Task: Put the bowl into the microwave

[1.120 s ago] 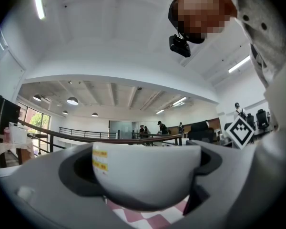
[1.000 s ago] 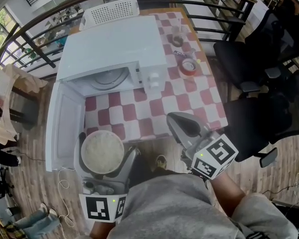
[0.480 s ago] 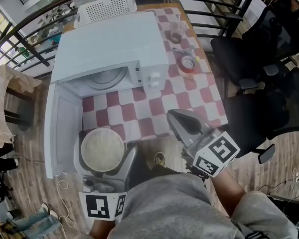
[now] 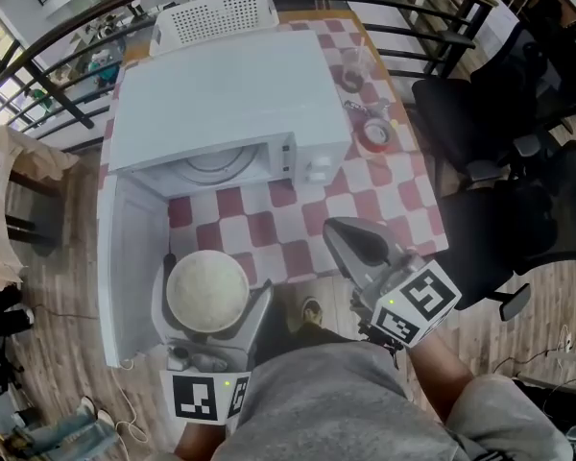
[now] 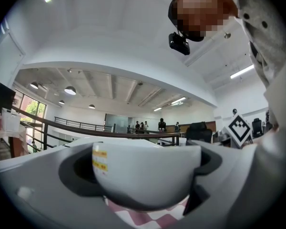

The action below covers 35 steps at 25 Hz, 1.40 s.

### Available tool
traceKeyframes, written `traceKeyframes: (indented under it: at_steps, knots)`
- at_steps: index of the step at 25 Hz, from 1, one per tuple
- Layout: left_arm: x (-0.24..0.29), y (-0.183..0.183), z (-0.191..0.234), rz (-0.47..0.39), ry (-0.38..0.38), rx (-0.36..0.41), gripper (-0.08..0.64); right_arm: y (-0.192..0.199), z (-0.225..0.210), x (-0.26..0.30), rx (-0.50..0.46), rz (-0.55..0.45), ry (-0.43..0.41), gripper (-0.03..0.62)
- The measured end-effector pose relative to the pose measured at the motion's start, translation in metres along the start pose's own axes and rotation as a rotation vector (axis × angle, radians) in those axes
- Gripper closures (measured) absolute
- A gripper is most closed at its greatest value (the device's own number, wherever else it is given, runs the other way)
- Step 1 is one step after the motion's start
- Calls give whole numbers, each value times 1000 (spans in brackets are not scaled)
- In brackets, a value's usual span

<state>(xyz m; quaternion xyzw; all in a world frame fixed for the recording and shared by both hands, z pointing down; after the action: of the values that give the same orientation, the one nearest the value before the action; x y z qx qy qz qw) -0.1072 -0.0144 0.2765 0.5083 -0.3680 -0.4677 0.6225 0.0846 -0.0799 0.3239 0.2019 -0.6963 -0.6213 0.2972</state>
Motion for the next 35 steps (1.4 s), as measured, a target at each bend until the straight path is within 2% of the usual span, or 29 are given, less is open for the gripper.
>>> traceKeyframes:
  at_steps: [15,24,30,35]
  knots:
    - [36,4,59,22,31,-30,18,-7,16,66,-3,39,-1,592]
    - [64,11,94,35,50,-51,18,-14,9,101,-29,64,24,592]
    - [80,18,115,50,60,-65,18,-27,3,120,-7,40,36,592]
    - [89,24,129,62,62,-71,18,-22,2,133,-4,63,51,592]
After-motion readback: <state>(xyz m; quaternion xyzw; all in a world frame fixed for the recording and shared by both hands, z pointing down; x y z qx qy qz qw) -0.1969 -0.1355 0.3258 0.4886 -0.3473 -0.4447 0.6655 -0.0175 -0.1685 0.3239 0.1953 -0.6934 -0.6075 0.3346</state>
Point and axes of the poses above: the fingertips, and each gripper's own axes: x forward along the fingers, z to its left, y out of its underside, the point moved 5 cm from there along -x, backward along the fingers, and after that the axes turned 12 degrees about -x, right-handed, at the moved point
